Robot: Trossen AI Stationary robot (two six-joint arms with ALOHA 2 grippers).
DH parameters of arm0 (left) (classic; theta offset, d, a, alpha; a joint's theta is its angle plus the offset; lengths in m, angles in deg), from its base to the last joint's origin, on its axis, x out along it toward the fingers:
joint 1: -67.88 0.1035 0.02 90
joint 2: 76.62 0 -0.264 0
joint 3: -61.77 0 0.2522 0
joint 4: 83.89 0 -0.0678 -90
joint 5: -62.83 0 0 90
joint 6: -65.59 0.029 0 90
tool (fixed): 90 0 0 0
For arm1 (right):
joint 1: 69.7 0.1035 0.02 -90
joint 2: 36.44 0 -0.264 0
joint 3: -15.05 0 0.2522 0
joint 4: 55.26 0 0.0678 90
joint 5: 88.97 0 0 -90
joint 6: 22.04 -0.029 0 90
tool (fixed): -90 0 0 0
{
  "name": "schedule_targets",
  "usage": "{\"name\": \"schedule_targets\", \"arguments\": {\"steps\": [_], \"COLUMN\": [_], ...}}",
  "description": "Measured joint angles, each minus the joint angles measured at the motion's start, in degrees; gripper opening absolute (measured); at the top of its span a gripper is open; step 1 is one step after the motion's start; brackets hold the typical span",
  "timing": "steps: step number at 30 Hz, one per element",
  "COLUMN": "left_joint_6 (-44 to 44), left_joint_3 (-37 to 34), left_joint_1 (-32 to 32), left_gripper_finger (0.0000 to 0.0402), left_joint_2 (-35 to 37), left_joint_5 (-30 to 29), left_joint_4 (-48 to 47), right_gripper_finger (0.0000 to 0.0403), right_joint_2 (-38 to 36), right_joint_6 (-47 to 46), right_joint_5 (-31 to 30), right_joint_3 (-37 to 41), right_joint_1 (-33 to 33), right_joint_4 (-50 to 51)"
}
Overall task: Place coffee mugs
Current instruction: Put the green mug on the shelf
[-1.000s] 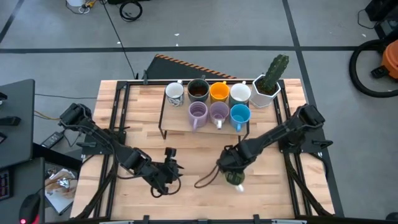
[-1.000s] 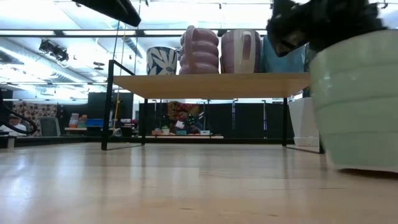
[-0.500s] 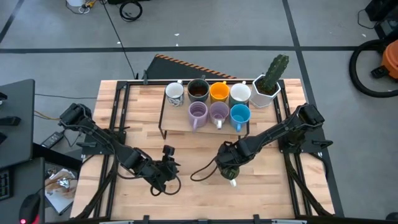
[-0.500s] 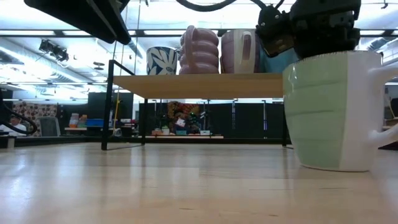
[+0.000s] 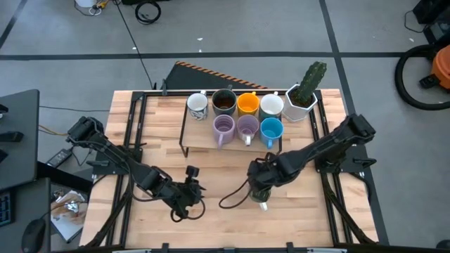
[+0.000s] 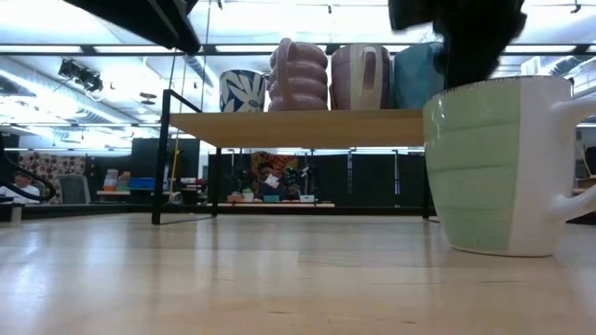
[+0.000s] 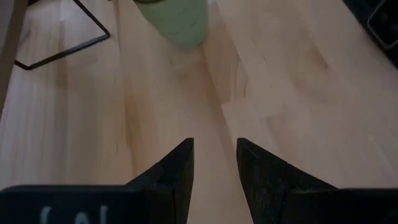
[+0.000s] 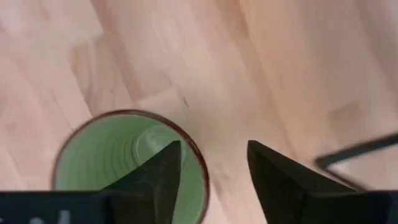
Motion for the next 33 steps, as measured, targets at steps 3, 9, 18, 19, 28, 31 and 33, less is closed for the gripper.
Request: {"name": "schedule_targets", "arguments": {"steps": [3, 9, 18, 19, 28, 31, 33], "left_joint_6": [-0.3, -4.8, -4.5, -4.5, -4.0, -4.6, -5.9], "left_joint_3": [0.0, 0.0, 0.1, 0.1, 0.0, 0.1, 0.0], "left_joint_1": [0.3, 2.7, 3.6, 3.8, 5.8, 5.8, 5.8], "left_gripper_finger": [0.0127, 0.0127, 0.0127, 0.0127, 0.0127, 0.0127, 0.0127], "left_joint_2": [0.0, -0.1, -5.2, -5.6, -7.5, -9.4, -11.0], "left_joint_5": [-0.3, 0.5, 1.1, 1.1, 1.3, 2.9, 3.1], "left_joint_4": [2.2, 6.1, 11.3, 11.8, 14.7, 16.5, 17.6], "right_gripper_finger": [0.0206, 0.0238, 0.0247, 0.0246, 0.0245, 0.0245, 0.0245], "right_joint_2": [-3.2, -9.7, -18.2, -19.1, -24.1, -24.4, -24.1], "right_joint_6": [4.2, 11.9, 12.3, 11.6, 7.8, 5.9, 4.7], "right_joint_5": [-3.2, -11.3, -12.7, -11.5, -10.9, -11.3, -11.2], "right_joint_3": [0.0, 0.7, 11.8, 13.3, 24.4, 27.5, 29.1], "right_joint_1": [0.9, 3.4, 7.9, 8.3, 14.0, 15.6, 16.1], "right_joint_4": [-0.4, -1.0, -5.5, -5.6, -10.5, -13.4, -15.8]}}
